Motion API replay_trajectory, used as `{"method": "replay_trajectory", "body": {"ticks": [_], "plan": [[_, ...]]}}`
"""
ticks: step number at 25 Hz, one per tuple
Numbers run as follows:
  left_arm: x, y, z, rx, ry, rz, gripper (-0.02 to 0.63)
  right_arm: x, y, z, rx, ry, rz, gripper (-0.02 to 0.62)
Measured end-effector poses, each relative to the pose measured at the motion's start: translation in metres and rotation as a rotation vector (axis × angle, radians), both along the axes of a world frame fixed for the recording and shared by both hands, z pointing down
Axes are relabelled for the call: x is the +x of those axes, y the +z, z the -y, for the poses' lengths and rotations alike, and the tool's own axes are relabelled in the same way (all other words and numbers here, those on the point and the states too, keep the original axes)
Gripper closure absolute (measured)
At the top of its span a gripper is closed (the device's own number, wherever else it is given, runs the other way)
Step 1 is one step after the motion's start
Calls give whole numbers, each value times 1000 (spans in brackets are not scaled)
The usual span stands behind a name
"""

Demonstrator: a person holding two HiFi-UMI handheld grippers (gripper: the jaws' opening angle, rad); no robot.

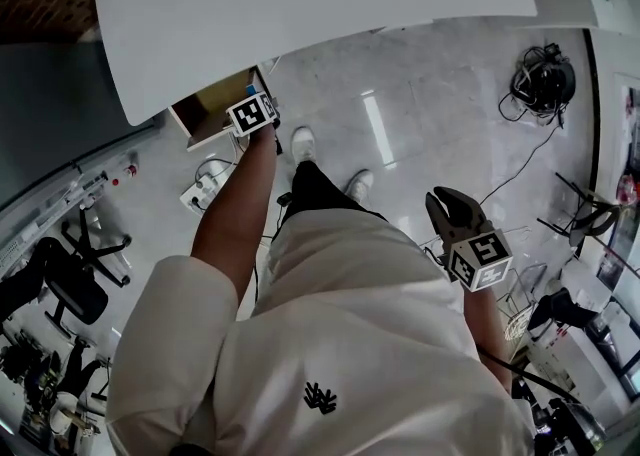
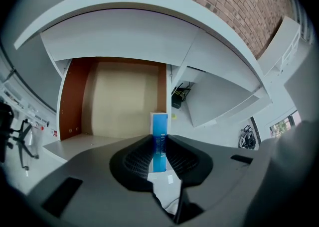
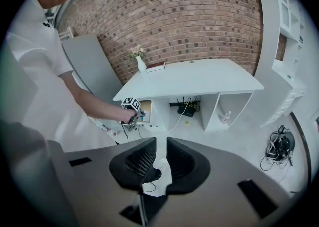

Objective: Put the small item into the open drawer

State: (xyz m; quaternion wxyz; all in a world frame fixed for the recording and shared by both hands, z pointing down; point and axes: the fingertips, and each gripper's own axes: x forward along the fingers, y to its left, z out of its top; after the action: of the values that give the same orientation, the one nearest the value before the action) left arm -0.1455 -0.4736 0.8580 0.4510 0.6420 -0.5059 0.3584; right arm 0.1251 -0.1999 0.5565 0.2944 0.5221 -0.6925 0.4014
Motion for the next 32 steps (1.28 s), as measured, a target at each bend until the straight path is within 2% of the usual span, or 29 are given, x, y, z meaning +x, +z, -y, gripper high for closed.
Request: {"method": "replay_trajectory", "body": {"ticks": [9,15,20,27,32], "plan": [[6,22,13,-20,4,29,517,-3,-2,19,-13,2,4,506],[11,28,16,-25,12,-12,515,-1,7,14,-20,-5,18,506],[16,32,16,-20,20,-36,489,0,10,18,-23,-13,9,506],[19,19,8,5,34,-46,459,-4,7,7,-17,-12,22,506],[10,-7,-9,36,48,-75,446,-15,0,-5,9,-15,40,506]]}}
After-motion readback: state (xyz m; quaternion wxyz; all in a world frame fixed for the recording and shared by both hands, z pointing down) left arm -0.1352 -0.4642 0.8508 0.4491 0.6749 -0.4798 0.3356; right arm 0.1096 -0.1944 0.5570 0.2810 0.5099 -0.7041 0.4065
